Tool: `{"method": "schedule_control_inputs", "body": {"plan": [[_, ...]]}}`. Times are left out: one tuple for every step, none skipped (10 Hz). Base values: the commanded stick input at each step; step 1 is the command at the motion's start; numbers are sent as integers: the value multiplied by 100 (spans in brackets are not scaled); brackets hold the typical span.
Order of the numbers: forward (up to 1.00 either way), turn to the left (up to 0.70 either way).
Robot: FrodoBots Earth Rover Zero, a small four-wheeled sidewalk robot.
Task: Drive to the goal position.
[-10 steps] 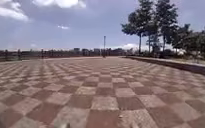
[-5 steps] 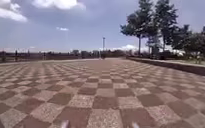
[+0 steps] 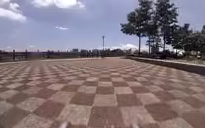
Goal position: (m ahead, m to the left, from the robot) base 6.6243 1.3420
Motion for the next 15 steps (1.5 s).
{"method": "schedule_control_inputs", "body": {"plan": [[70, 0], [70, 0], [70, 0], [70, 0], [70, 0], [70, 0], [70, 0], [70, 0], [70, 0], [70, 0], [70, 0], [70, 0], [70, 0], [70, 0], [70, 0]]}}
